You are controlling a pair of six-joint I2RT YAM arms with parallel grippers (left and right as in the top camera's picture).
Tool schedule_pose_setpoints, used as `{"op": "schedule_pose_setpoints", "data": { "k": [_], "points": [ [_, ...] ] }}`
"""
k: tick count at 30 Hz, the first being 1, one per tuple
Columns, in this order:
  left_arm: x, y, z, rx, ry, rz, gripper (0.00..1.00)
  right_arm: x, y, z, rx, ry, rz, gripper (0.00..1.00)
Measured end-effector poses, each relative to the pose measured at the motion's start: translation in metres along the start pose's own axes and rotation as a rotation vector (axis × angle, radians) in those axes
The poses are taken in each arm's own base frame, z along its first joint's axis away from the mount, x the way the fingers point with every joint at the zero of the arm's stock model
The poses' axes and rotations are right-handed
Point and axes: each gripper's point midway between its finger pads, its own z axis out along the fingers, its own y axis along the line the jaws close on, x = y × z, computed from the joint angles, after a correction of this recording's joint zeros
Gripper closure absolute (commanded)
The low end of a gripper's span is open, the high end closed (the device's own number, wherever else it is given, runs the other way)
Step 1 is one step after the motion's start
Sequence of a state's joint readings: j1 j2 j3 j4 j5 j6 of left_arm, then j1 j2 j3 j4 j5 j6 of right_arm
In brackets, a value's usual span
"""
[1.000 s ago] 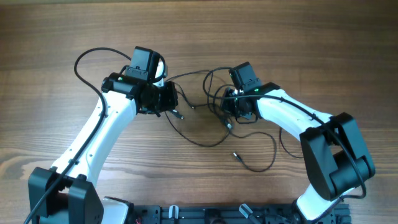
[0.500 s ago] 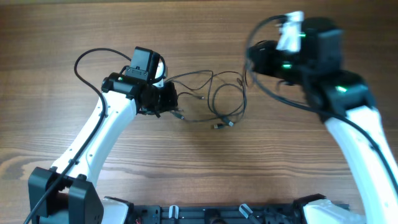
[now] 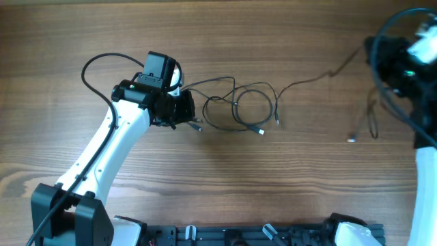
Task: Untangle cables
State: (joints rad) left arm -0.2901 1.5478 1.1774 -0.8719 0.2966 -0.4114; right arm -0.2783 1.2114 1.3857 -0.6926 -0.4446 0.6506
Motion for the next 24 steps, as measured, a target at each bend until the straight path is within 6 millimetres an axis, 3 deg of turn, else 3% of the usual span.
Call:
{"op": "schedule_pose_setpoints", "data": {
  "k": [3,5,8,12,13,14,15,17,20,24],
  "points": [
    [0.0,0.0,0.0,0.0,0.0,0.0,0.85,-0.021,-0.041,-0.014,0.101,-0.055,0.069,0.96],
    [0.0,0.0,0.0,0.0,0.0,0.0,0.85,-0.023,-0.077,-0.022,0.22,-0.056,0.144,0.96],
    [0.0,0.0,0.0,-0.001,0.001,0.0,0.85,-0.024,-0.157,-0.038,0.502,-0.075,0.295,0.96],
    [0.0,0.0,0.0,0.0,0.0,0.0,0.85,-0.014,-0.216,-0.028,0.698,-0.007,0.351,0.95],
    [0.0,0.0,0.0,0.0,0.0,0.0,0.85,-0.01,-0.227,-0.021,0.723,0.021,0.361,0.91],
    [0.0,0.0,0.0,0.0,0.0,0.0,0.85,-0.005,-0.238,-0.013,0.743,0.059,0.369,0.62],
    [0.0,0.0,0.0,0.0,0.001,-0.001,0.85,-0.001,-0.246,-0.006,0.751,0.09,0.366,0.4],
    [0.0,0.0,0.0,0.0,0.0,0.0,0.85,0.007,-0.254,0.011,0.719,0.162,0.347,0.2],
    [0.0,0.0,0.0,0.0,0.0,0.0,0.85,0.023,-0.251,0.035,0.616,0.281,0.315,0.17],
    [0.0,0.0,0.0,0.0,0.0,0.0,0.85,0.044,-0.224,0.061,0.488,0.394,0.223,0.13]
  ]
}}
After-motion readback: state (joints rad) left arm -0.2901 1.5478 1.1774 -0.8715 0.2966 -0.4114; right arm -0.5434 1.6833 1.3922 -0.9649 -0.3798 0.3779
